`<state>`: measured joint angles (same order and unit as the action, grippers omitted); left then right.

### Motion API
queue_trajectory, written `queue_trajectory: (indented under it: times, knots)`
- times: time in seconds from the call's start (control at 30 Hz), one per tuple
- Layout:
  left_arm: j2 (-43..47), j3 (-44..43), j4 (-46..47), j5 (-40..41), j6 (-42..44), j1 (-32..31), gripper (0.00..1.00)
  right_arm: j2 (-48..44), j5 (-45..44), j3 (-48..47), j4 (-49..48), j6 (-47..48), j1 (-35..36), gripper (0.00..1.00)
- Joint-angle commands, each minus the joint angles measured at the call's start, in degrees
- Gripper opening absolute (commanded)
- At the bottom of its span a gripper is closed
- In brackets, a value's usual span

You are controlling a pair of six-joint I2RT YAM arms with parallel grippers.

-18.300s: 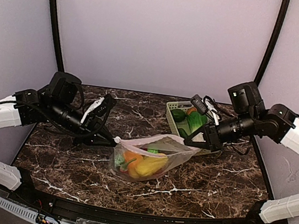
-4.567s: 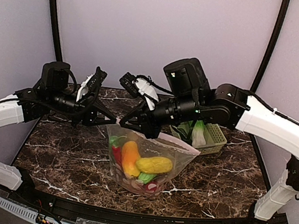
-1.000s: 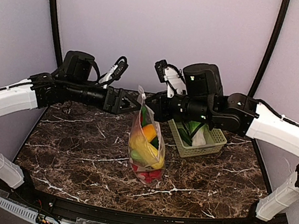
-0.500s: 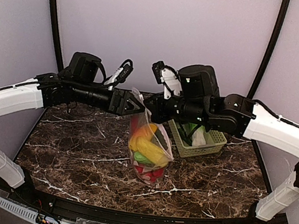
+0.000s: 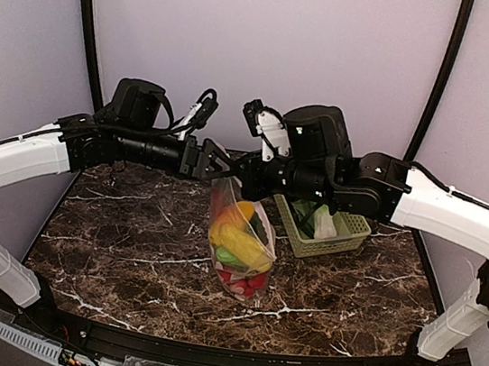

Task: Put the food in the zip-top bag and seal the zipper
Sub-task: Adjust the zipper food storage bag at the center of the board.

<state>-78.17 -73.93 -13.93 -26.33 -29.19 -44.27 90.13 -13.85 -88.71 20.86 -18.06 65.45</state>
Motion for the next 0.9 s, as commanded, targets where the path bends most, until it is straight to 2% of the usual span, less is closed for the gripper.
queue_trajectory:
  times: [0.0, 0.13, 0.3, 0.43, 0.67, 0.87]
  knots:
    - [-0.2, -0.8, -1.7, 0.5, -0.5, -0.4, 0.71, 0.3, 2.0, -1.2, -3.9, -1.1, 0.6, 0.0]
    - [-0.3, -0.5, -1.8, 0.6, -0.7, -0.4, 0.55, 0.8, 1.8, -0.9, -4.5, -2.0, 0.7, 0.0]
    - [0.8, 1.4, -2.3, 1.8, -0.8, -0.3, 0.46, 1.0, 0.3, -0.5, -4.4, -2.8, 0.7, 0.0]
    - [1.2, 2.0, -3.5, 2.5, -0.5, -0.3, 0.35, 1.0, -0.7, -0.3, -4.3, -2.9, 0.8, 0.0]
    - [1.9, 4.0, -3.4, 3.2, -0.9, -0.3, 0.3, 0.5, -2.7, 0.2, -4.0, -3.0, 0.9, 0.0]
    - [2.1, 5.0, -2.3, 3.3, -1.4, -0.3, 0.16, 0.6, -3.3, 0.5, -3.8, -3.1, 0.9, 0.0]
